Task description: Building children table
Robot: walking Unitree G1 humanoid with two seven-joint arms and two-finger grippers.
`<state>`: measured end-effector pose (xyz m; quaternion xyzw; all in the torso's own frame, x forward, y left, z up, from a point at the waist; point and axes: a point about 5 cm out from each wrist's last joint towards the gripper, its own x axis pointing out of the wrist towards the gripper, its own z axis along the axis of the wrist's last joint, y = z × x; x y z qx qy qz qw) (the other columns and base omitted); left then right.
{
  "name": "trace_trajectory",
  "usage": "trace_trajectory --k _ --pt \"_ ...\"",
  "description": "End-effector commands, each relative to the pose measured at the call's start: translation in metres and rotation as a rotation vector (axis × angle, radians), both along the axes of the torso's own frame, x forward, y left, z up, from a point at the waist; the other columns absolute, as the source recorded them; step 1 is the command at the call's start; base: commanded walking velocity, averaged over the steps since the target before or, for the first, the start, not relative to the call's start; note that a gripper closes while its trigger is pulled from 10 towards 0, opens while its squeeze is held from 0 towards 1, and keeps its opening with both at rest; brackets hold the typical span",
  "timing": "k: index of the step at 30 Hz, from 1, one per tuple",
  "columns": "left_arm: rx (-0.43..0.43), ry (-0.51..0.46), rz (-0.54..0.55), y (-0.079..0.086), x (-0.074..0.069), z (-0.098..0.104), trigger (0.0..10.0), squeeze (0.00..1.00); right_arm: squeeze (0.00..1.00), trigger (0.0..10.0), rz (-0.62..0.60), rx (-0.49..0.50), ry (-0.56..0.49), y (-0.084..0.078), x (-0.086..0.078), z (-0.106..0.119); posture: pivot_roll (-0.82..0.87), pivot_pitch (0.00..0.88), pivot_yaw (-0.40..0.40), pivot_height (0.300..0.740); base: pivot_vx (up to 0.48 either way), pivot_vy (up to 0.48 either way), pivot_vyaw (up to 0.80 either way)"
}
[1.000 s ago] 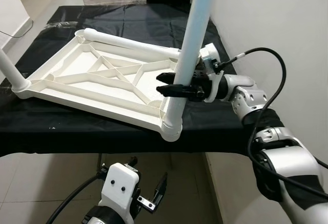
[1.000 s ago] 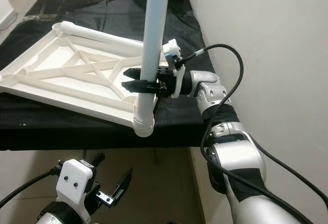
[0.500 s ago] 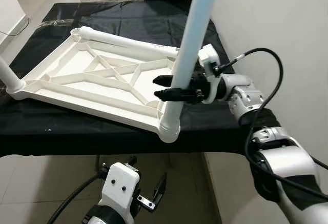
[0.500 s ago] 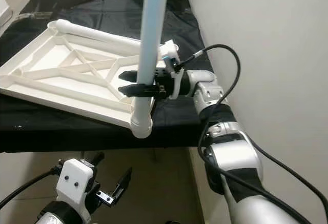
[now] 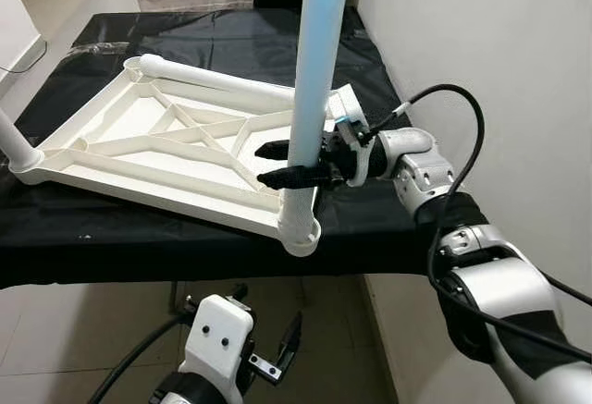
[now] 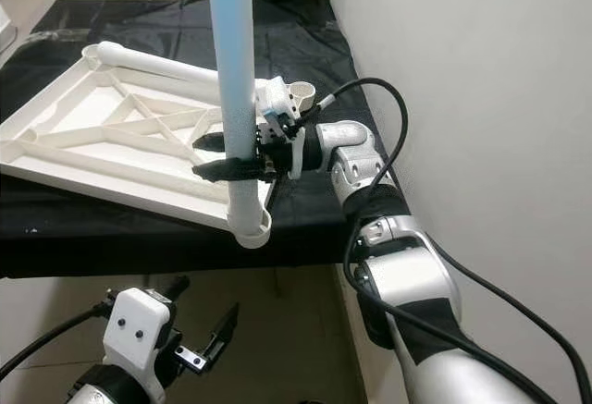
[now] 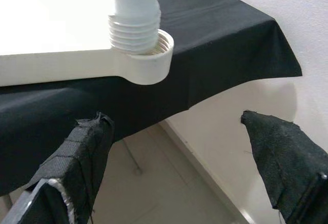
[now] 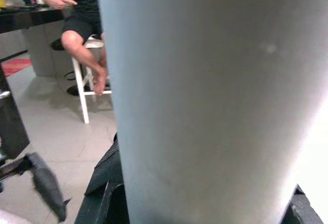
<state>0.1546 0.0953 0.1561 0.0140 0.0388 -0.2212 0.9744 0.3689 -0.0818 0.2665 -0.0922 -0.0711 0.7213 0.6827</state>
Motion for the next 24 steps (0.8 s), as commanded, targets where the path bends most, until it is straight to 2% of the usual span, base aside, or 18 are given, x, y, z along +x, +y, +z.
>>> trace_trajectory --k 1,3,11,24 --pt "0.006 0.005 0.008 0.000 -0.003 0.001 10.0 0.00 0.00 10.0 -0.027 -0.103 0.095 -0.001 0.000 -0.032 0.14 0.239 -0.056 0.740 0.000 0.000 0.00" --pt "0.003 0.006 0.010 0.000 -0.004 0.002 10.0 0.00 0.00 10.0 -0.008 -0.047 0.109 -0.003 0.001 -0.023 0.13 0.249 -0.057 0.740 0.000 0.000 0.00" --pt "-0.004 0.011 0.008 -0.002 -0.004 0.002 10.0 0.00 0.00 10.0 0.067 -0.012 0.152 -0.012 -0.002 -0.012 0.12 0.250 -0.060 0.740 0.000 0.000 0.00" --pt "-0.004 0.014 0.006 -0.003 -0.006 0.002 10.0 0.00 0.00 10.0 0.058 -0.049 0.134 -0.014 -0.002 -0.016 0.13 0.229 -0.061 0.740 0.000 0.000 0.00"
